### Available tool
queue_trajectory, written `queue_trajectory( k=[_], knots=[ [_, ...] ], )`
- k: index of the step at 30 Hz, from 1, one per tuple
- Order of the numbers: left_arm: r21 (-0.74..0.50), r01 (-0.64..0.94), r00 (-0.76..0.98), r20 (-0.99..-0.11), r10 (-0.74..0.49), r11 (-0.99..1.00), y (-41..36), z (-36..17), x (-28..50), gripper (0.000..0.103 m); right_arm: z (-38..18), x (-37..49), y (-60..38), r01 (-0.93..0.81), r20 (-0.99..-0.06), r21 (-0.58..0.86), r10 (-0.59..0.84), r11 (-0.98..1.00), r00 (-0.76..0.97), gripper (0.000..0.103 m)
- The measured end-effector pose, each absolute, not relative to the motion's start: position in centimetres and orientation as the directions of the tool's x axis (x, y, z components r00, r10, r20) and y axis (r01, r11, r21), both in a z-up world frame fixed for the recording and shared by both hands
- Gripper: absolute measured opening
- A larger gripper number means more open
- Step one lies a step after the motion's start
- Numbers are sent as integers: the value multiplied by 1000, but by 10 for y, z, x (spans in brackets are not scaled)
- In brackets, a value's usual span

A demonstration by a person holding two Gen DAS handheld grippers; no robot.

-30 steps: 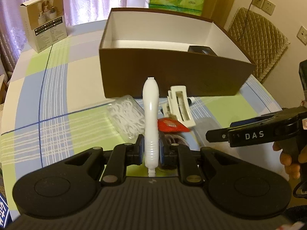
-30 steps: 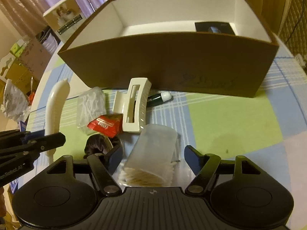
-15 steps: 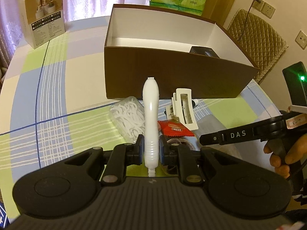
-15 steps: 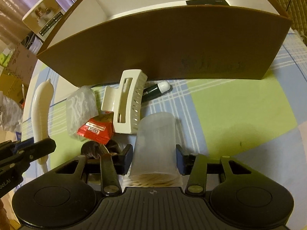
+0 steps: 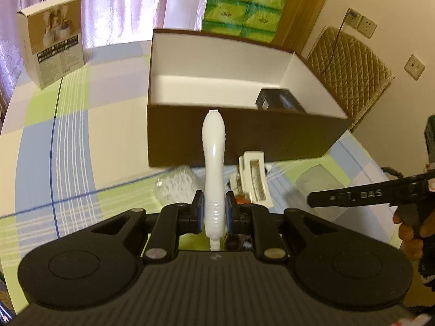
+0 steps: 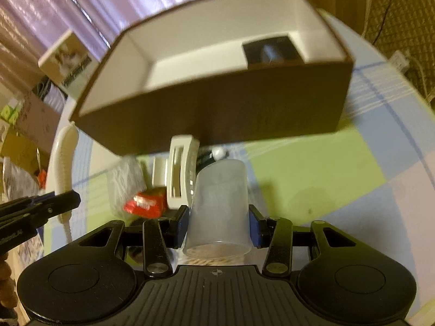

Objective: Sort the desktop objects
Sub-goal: 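Release brush into brown box with left tool while right tool releases cup there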

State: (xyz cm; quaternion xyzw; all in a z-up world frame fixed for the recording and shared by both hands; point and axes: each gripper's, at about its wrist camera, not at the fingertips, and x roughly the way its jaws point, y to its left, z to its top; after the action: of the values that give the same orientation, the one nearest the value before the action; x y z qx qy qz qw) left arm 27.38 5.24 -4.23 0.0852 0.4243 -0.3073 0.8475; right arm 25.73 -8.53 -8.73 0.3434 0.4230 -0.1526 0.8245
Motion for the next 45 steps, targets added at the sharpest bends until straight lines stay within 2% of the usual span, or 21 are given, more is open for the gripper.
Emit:
queue_trajectory(
  k=[10, 22, 31, 45],
  knots=[
    [-143, 632, 460, -721, -518, 761, 23, -8, 298, 12, -29, 260, -111, 492, -706, 472, -21, 731, 708, 42],
    [-113, 631, 537, -651, -537, 768, -33, 30, 357, 12, -2, 319, -154, 431, -657, 433, -50, 791, 752, 42],
    [-147, 584, 526, -681, -510, 799, -68, 19, 411, 12, -20, 369, -173, 444, -699, 376, -66, 813, 712, 42],
    [-137, 532, 464, -779, -422, 836, -87, -34, 450, 12, -55, 403, -184, 475, -766, 329, -63, 816, 640, 42]
  ],
)
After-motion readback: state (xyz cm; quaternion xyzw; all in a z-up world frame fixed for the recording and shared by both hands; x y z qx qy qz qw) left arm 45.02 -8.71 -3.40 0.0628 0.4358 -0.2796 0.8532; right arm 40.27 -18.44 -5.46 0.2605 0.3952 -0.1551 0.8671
